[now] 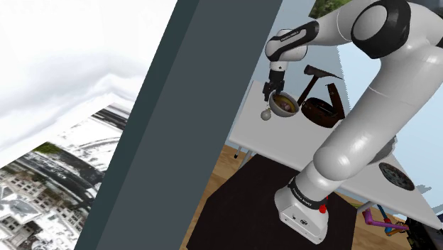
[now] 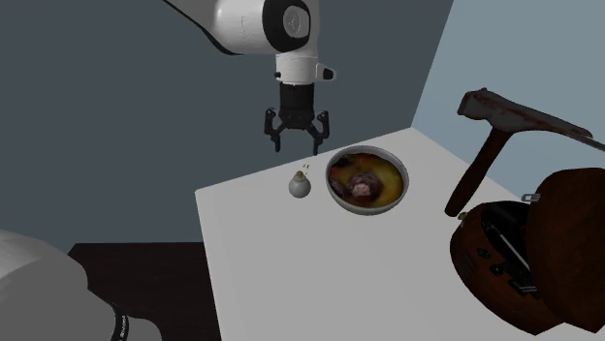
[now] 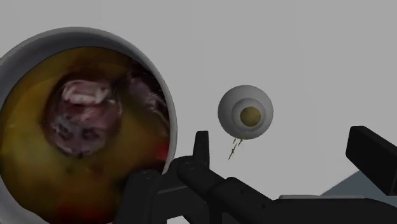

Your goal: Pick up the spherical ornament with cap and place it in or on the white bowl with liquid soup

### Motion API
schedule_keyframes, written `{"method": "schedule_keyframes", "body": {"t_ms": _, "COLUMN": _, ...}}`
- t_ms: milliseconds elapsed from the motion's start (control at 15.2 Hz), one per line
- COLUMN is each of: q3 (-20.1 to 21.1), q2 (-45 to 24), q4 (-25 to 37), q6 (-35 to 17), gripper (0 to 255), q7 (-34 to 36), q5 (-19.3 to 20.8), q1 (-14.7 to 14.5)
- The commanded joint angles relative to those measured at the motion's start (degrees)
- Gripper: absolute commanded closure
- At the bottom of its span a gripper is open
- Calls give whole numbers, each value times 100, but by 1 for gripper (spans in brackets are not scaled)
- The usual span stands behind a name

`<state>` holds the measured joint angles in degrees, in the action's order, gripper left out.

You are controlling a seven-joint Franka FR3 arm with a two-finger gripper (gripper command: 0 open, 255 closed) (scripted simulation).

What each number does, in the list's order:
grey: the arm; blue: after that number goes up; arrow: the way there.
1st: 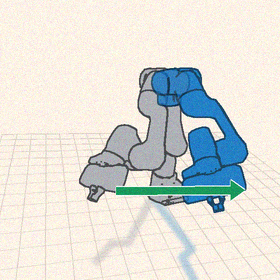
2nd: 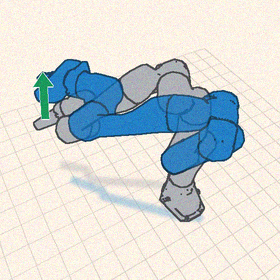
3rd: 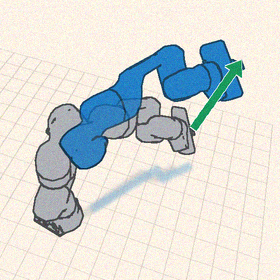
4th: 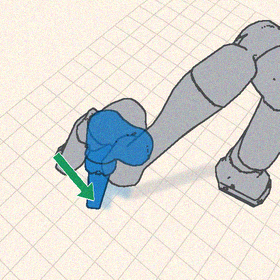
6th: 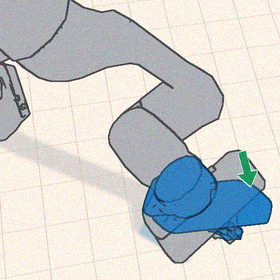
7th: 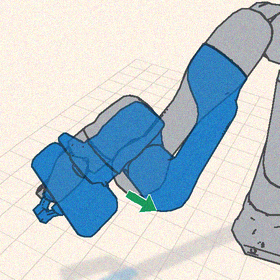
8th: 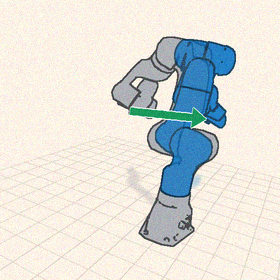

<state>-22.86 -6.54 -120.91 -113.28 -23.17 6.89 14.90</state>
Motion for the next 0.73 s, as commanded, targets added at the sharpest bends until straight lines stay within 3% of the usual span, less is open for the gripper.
{"method": "schedule_keyframes", "body": {"t_ms": 0, "q3": -36, "q2": -162, "q4": 9, "q6": -134, "gripper": 0, "q7": -69, "q5": -50, "q1": 59}}
{"method": "schedule_keyframes", "body": {"t_ms": 396, "q3": -50, "q2": -332, "q4": -333, "q6": -641, "gripper": 0, "q7": -101, "q5": -83, "q1": 106}}
{"method": "schedule_keyframes", "body": {"t_ms": 660, "q3": -50, "q2": -332, "q4": -333, "q6": -641, "gripper": 0, "q7": -101, "q5": -83, "q1": 107}}
